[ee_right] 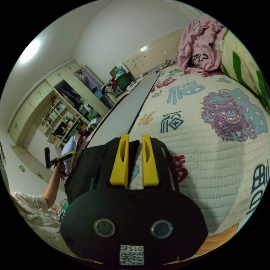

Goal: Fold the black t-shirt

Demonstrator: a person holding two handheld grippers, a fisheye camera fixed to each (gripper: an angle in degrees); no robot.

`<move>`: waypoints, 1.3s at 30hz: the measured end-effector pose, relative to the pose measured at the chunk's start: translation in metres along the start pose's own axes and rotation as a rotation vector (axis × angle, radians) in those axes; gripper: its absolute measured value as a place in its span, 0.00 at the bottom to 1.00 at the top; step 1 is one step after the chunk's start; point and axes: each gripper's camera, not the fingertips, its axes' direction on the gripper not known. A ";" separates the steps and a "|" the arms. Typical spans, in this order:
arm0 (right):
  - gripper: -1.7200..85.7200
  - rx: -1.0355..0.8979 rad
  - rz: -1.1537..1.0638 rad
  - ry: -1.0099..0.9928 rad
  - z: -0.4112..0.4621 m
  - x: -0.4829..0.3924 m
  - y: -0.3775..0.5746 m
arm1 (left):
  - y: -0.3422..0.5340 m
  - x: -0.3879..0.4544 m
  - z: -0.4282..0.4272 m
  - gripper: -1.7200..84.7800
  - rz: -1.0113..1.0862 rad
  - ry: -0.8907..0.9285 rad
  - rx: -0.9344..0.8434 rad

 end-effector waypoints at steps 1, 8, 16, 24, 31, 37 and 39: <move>0.12 0.028 0.002 -0.008 -0.006 -0.001 0.005 | 0.005 0.014 -0.010 0.09 0.045 0.021 0.023; 0.14 0.003 -0.114 0.148 -0.039 -0.054 0.060 | 0.072 0.161 -0.070 0.10 0.383 0.560 0.087; 0.17 -0.132 -0.024 0.067 0.013 -0.033 0.028 | 0.138 0.353 -0.074 0.13 0.744 0.756 0.040; 0.15 -0.315 0.015 0.132 0.106 -0.024 0.015 | 0.180 0.421 -0.052 0.13 0.790 0.454 0.106; 0.04 -0.415 -0.105 0.167 0.159 -0.056 0.036 | 0.194 0.415 -0.047 0.06 0.741 0.454 0.112; 0.03 -0.363 -0.088 0.258 0.170 -0.062 0.054 | 0.209 0.372 -0.059 0.03 0.662 0.595 0.203; 0.02 -0.325 -0.067 0.218 0.159 -0.061 0.058 | 0.214 0.351 -0.069 0.03 0.609 0.665 0.260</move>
